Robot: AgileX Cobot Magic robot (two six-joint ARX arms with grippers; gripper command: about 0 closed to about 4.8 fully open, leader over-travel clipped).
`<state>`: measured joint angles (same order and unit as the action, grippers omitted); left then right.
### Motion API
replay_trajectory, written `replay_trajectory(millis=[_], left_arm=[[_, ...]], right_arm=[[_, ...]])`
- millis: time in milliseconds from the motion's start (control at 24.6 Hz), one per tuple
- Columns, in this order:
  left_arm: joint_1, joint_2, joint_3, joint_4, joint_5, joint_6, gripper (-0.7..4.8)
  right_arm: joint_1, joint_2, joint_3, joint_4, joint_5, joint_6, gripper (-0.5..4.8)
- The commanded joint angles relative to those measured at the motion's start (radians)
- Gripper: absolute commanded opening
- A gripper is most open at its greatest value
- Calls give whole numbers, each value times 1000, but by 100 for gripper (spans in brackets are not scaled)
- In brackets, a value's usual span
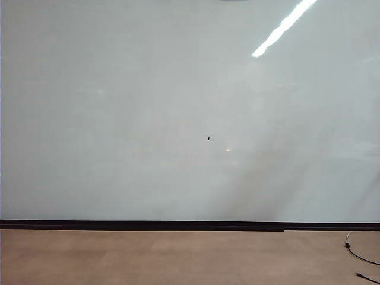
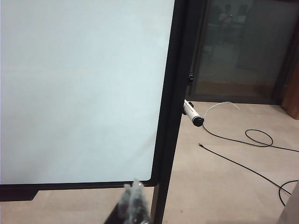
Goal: Pick up the pen on the shelf to the right of the whiteboard and draw a cross mark.
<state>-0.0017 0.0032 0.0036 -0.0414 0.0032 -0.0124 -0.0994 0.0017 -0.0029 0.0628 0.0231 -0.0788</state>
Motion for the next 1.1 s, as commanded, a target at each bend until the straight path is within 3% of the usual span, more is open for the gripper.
replay_trajectory(millis=[41, 649, 812, 1096], left_arm=[[0, 0, 3, 13, 0, 5, -4], [0, 0, 3, 13, 0, 5, -5], [0, 0, 3, 13, 0, 5, -4], [0, 0, 3, 13, 0, 5, -4]], right_arm=[[0, 0, 3, 16, 0, 4, -5], [0, -1, 3, 32, -11, 5, -5], [-1, 0, 3, 55, -40, 79, -6], [-2, -1, 3, 40, 141, 79, -6]])
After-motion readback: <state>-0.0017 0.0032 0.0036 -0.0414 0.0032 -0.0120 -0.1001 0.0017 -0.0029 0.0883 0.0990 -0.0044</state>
